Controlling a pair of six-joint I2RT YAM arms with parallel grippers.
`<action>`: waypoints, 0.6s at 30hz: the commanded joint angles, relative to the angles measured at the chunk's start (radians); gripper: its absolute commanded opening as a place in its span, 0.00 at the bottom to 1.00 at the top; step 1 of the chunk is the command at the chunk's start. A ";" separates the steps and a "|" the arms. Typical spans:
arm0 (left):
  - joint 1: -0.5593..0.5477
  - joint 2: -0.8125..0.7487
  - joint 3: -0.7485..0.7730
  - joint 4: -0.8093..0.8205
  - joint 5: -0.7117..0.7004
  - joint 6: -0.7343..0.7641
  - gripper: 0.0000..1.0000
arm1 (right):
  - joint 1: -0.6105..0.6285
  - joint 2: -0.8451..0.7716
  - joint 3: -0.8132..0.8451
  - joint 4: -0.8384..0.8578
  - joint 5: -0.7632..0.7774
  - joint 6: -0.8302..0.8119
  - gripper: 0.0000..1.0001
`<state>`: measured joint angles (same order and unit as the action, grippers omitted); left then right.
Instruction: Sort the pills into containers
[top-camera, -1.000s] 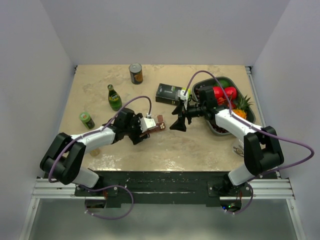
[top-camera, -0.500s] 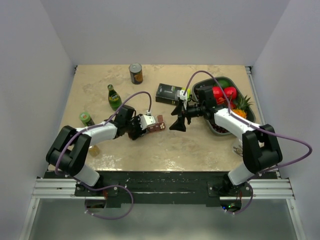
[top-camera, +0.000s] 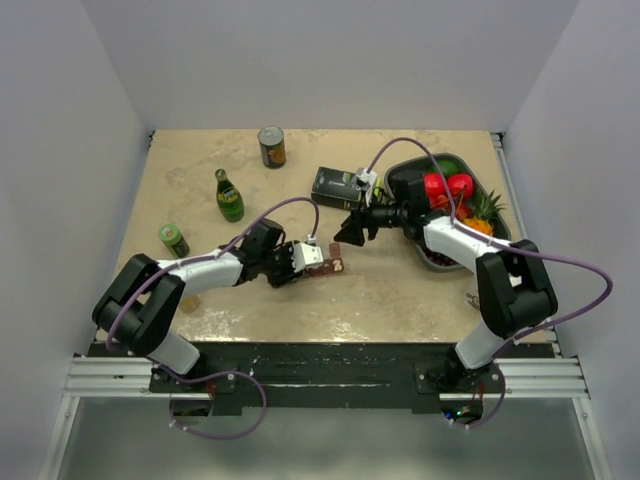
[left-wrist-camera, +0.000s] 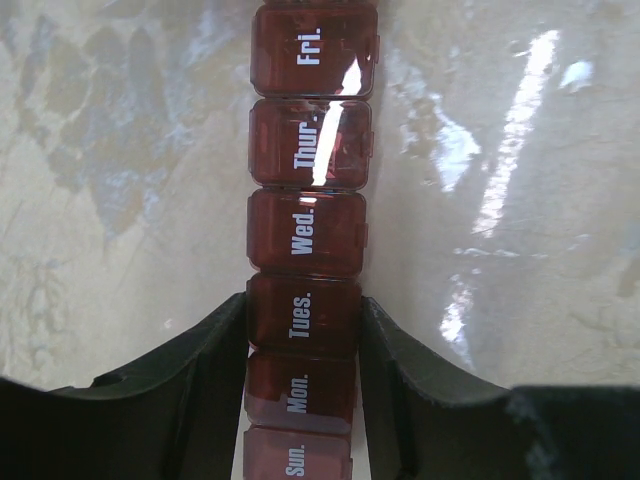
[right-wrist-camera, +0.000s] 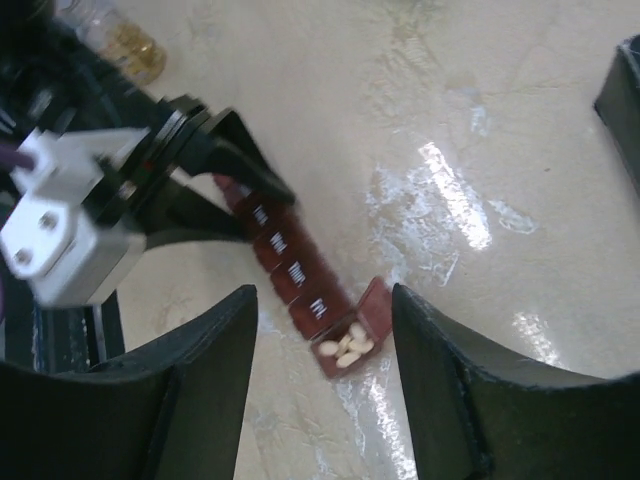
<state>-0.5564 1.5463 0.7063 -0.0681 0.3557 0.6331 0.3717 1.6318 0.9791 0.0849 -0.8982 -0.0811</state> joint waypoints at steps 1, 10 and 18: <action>-0.062 -0.020 -0.039 -0.021 0.005 0.025 0.11 | -0.002 0.016 -0.008 0.095 0.148 0.150 0.48; -0.108 -0.026 -0.048 -0.027 0.000 0.028 0.05 | -0.001 0.124 0.053 -0.009 0.321 0.097 0.09; -0.109 -0.023 -0.045 -0.030 -0.012 0.023 0.05 | 0.016 0.224 0.138 -0.198 0.208 -0.089 0.04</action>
<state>-0.6575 1.5253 0.6838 -0.0669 0.3531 0.6407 0.3740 1.8629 1.0592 -0.0078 -0.6273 -0.0559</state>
